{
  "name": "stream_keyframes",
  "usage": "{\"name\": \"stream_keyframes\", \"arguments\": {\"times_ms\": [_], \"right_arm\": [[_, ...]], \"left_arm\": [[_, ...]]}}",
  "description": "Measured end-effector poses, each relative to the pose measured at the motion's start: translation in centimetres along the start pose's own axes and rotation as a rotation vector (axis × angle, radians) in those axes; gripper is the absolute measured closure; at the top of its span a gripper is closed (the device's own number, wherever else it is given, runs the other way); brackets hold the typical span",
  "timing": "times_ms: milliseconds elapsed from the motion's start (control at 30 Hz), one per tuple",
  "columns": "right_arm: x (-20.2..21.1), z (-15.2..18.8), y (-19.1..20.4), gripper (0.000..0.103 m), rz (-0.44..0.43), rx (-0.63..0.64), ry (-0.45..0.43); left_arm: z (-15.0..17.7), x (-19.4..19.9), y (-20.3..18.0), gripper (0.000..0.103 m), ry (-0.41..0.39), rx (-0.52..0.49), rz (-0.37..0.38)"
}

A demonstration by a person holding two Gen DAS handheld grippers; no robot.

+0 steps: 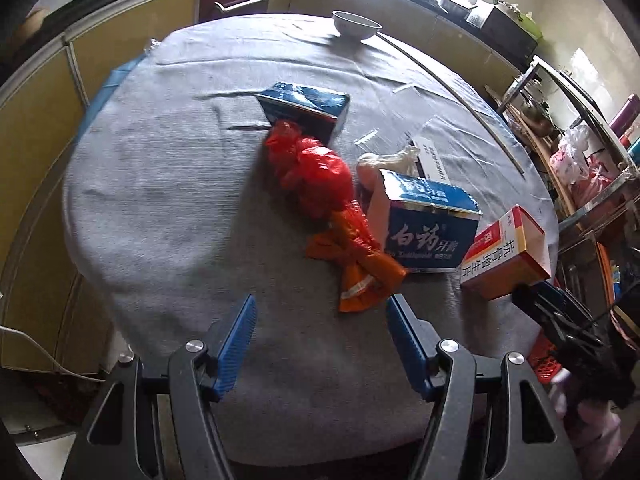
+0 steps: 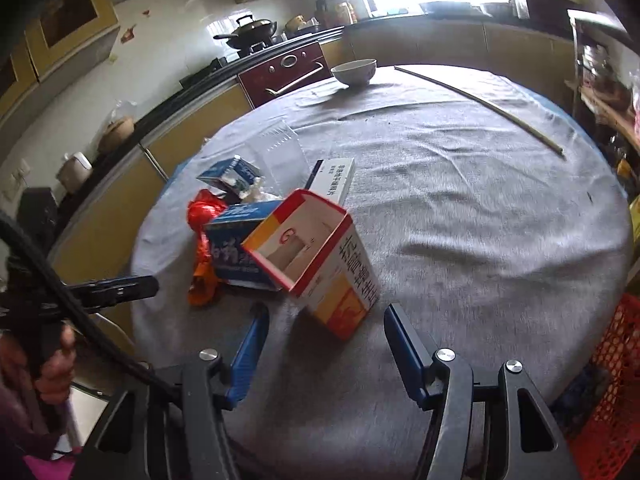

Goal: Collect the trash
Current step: 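Grasp the white-and-red medicine box with the right tool while the left tool grasps the orange bag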

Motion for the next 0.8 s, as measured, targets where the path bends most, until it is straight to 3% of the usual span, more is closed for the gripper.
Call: {"name": "stream_keyframes", "arguments": {"times_ms": [367,667,767,800], "right_arm": [[-2.9,-2.5,0.1,0.036,0.008,0.111,-0.036],[-5.1,-4.3,-1.3,0.036,-0.074,0.001,-0.024],[-5.1,-4.5,-2.1,0.037,-0.112,-0.062,-0.033],[-5.0,-4.5,-2.2,0.042,-0.117,-0.069,-0.037]], "left_arm": [[-1.8,-2.1,-1.1,0.035,0.074,0.048,0.095],[-2.9,-4.4,-2.6,0.035,0.096,0.004,0.102],[-2.9,-4.9,-2.7,0.045,0.105,-0.004,0.107],[-2.8,-5.1,-2.7,0.051,0.111,-0.009,0.109]]}}
Point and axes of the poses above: each gripper's, at about its wrist camera, not at the fingertips, and x roughly against the way its jaws point, y to its left, z to its underside, the point moved 8 cm from there along -x, roughly the way its jaws point
